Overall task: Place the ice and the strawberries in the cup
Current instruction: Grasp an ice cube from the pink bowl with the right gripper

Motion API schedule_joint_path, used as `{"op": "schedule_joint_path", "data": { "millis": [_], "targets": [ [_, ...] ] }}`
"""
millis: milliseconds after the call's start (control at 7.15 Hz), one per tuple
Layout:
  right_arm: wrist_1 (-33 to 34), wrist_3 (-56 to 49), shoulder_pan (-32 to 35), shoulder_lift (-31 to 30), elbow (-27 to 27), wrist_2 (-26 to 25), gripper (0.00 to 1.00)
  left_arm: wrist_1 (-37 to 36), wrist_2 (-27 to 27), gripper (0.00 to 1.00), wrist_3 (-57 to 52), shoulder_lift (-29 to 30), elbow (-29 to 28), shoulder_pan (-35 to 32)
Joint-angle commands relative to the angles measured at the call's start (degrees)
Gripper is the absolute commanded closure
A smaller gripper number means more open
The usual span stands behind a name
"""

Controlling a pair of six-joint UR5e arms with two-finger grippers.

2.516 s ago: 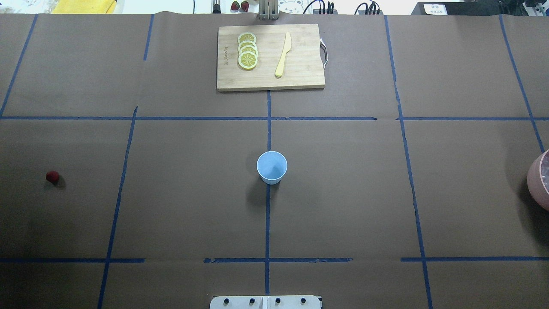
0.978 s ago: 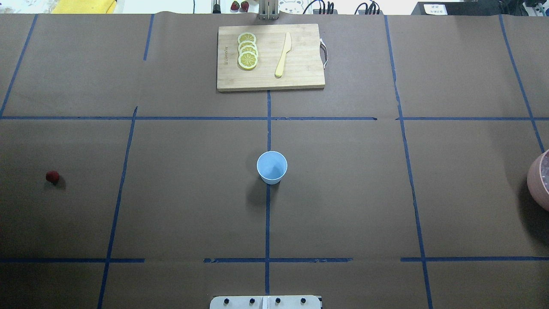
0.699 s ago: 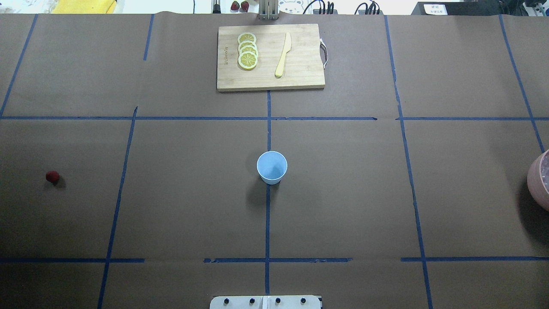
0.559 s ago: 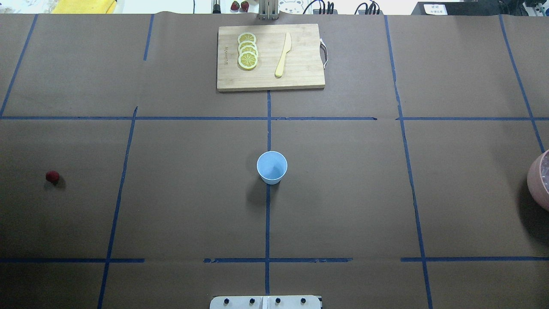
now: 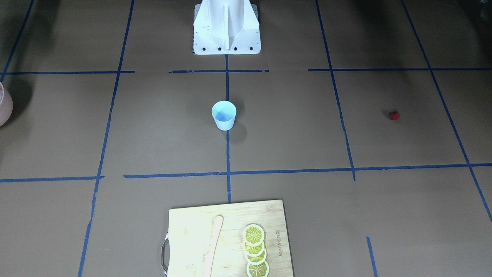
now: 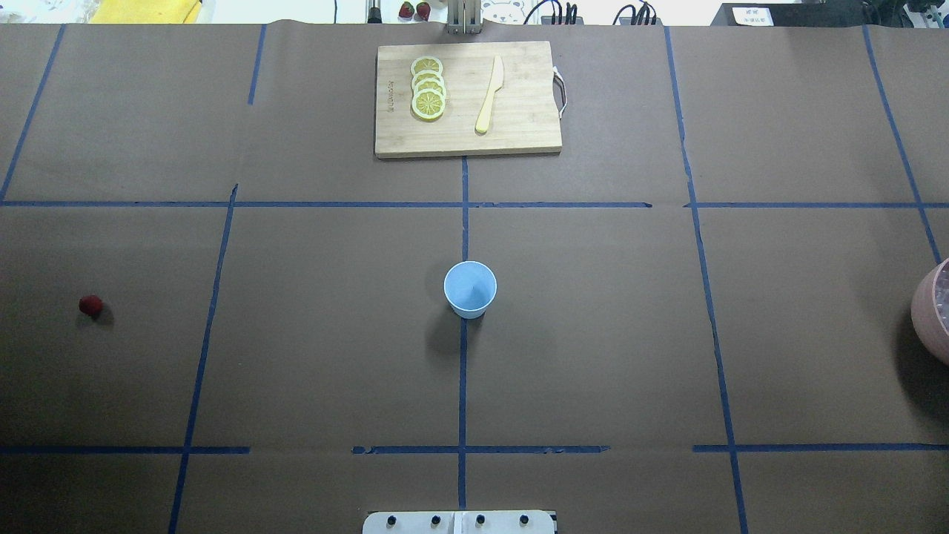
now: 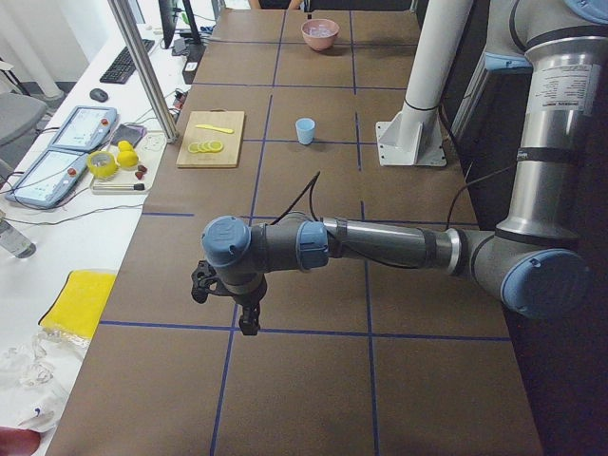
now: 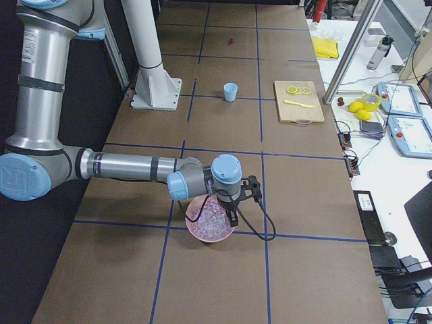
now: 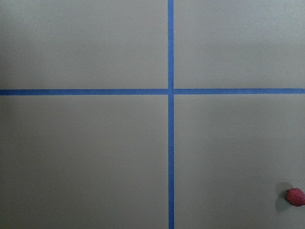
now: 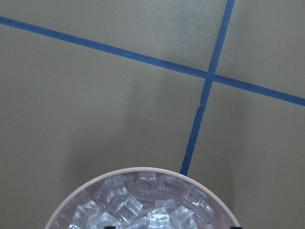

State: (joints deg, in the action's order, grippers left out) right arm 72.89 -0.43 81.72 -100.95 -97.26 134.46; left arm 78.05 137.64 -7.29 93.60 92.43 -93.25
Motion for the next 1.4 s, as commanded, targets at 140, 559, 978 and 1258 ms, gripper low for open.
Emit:
{"op": "schedule_joint_path", "data": {
  "millis": [140,559,978,1258],
  "targets": [
    [-0.02,0.69,-3.58,-0.04,0.23,-0.51,0.17,0.0,0.0,0.0,0.0,0.0,-0.05,0.0],
    [-0.02,0.6,-4.99,-0.04,1.19,-3.58,0.22,0.0,0.0,0.0,-0.09,0.09,-0.23,0.0],
    [-0.11,0.25,-6.48,0.05,2.25,-3.5,0.28,0.09,0.0,0.0,-0.09,0.09,-0.32,0.0],
    [-0.11,-0.01,-7.28,-0.56,2.34,-3.59,0.32,0.09,0.0,0.0,-0.09,0.26,-0.23,0.0]
  ]
}}
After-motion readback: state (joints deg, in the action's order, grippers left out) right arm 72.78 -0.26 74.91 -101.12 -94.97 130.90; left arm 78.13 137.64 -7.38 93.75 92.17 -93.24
